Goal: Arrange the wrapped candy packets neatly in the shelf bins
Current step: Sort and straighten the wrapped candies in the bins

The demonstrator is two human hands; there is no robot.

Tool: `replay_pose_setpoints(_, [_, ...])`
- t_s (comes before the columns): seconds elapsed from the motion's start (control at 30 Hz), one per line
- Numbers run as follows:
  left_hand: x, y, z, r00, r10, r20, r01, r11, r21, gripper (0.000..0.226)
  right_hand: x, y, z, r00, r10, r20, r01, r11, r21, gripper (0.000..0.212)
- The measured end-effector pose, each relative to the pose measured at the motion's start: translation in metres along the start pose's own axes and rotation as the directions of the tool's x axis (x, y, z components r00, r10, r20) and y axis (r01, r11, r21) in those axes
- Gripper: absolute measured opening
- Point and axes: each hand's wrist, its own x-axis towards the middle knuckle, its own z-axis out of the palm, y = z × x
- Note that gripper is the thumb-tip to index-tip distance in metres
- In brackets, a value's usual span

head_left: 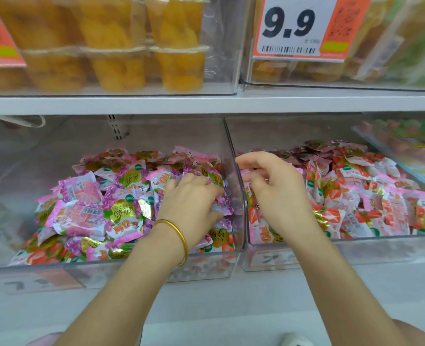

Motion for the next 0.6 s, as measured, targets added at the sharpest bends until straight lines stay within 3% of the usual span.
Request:
replay_pose_setpoints(0.17, [-0.004,-0.007,-0.005,0.987,0.009,-0.157,-0.039,0.982,-0.184,0.033,-0.002,-0.001,-0.004,1.000,-0.001,-0.015,0.001,0.999,0.039,0.043])
replay_pose_setpoints(0.33, [-0.006,-0.009,-0.010,0.928,-0.151,-0.341,-0.021,0.892,-0.451,0.023,-0.005,-0.007,-0.006,1.000,-0.023,0.009,0.022,0.997,0.072,0.045])
replay_pose_setpoints(0.47, [-0.009,-0.006,-0.020,0.860,-0.227,-0.457,-0.088,0.816,-0.571,0.019,-0.007,-0.012,-0.003,0.992,-0.120,0.040,0.122,0.991,-0.060,0.033])
replay_pose_setpoints(0.6, [-0.012,-0.003,-0.029,0.846,-0.262,-0.465,-0.179,0.681,-0.710,0.021,-0.006,-0.013,0.002,0.981,-0.195,-0.001,0.193,0.973,-0.122,0.018])
